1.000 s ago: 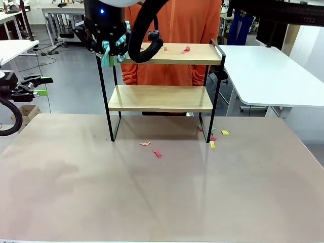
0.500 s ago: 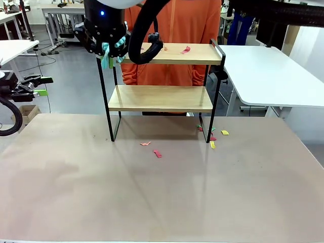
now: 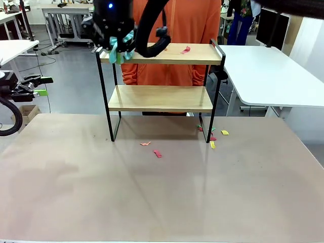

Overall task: Clean the shelf.
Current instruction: Clean the specific section of the Shelf indicated by the human with the Duster.

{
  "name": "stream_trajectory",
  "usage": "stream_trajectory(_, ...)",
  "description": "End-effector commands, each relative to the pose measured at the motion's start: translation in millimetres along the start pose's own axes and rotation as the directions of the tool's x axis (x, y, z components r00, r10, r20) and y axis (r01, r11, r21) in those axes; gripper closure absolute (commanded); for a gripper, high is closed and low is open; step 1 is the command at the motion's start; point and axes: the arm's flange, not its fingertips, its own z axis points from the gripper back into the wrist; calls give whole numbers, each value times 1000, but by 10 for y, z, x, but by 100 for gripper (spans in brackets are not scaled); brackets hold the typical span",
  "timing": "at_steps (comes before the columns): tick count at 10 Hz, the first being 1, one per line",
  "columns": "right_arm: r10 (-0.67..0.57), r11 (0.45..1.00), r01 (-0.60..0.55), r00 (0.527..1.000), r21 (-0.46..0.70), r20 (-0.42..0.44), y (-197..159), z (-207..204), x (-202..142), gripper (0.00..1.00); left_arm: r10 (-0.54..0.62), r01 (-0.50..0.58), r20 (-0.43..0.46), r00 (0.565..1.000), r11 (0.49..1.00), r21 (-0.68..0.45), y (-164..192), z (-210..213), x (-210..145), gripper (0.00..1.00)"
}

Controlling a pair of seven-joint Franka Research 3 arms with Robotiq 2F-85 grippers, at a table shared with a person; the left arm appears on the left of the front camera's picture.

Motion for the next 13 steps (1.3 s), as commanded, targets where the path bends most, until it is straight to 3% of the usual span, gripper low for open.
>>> stream_trajectory(1,-59,998,59,998,-8,-36,-432,172,-34,87,-9,9,-4,1000,1000,-4,-23,8,32,0)
stream_trajectory(4,-72,997,69,994,-33,-80,-967,273,-23,87,-9,9,-4,1000,1000,-4,-23,8,32,0)
stream_trajectory(8,-46,996,39,995,-83,-91,-1423,393,-66,87,-9,9,-4,1000,1000,-4,-23,8,32,0)
stream_trajectory(13,-119,977,91,983,-193,-137,-2085,655,-39,87,-9,9,-4,1000,1000,-4,-23,8,32,0)
